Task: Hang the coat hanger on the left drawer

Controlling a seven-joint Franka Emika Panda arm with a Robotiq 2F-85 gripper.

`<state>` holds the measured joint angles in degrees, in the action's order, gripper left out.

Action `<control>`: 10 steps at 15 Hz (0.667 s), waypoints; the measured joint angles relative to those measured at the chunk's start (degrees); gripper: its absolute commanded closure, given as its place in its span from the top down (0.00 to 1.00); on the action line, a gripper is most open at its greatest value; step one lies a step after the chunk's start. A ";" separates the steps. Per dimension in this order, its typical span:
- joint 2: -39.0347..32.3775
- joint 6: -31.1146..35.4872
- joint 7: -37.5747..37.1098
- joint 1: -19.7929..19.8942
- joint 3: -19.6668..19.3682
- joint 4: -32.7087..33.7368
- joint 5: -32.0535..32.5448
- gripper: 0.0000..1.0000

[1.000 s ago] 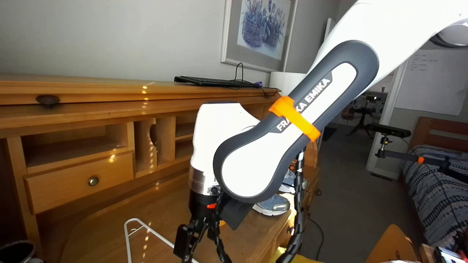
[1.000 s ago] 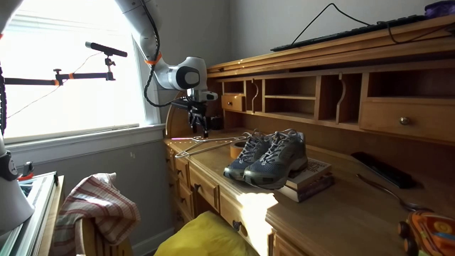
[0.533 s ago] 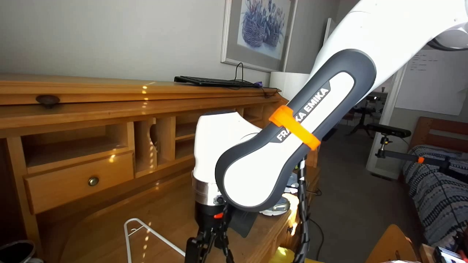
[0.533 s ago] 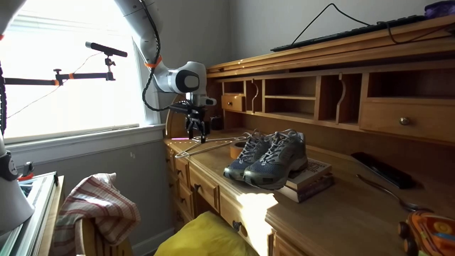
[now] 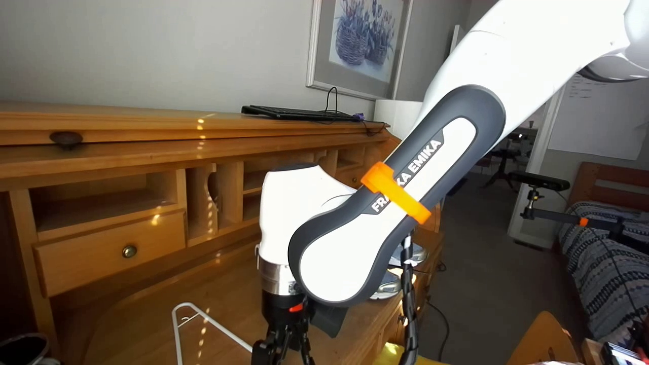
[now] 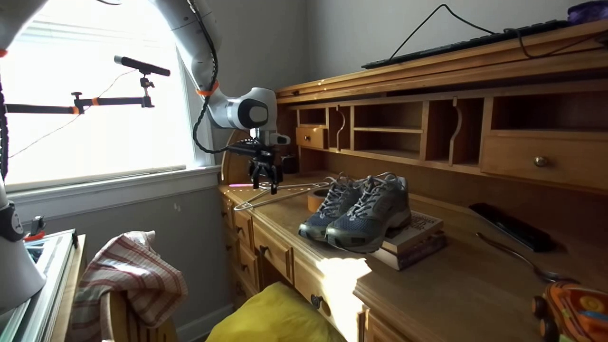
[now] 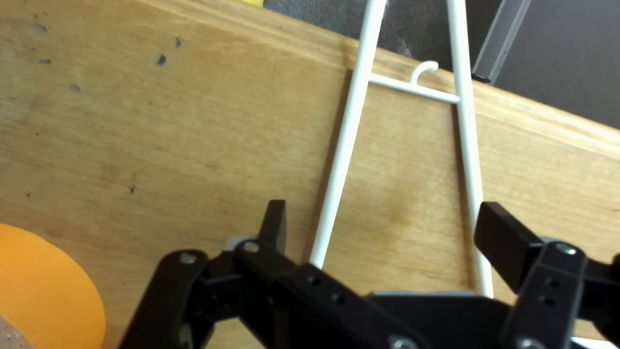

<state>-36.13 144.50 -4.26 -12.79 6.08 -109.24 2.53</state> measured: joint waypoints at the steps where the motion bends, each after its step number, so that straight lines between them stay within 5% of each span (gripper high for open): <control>1: -0.51 0.00 0.01 -0.10 -0.01 0.68 0.47 1.00; 10: -3.15 -0.65 -0.08 -1.53 0.40 3.67 1.16 1.00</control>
<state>-39.28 143.85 -4.34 -14.31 6.48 -105.57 3.69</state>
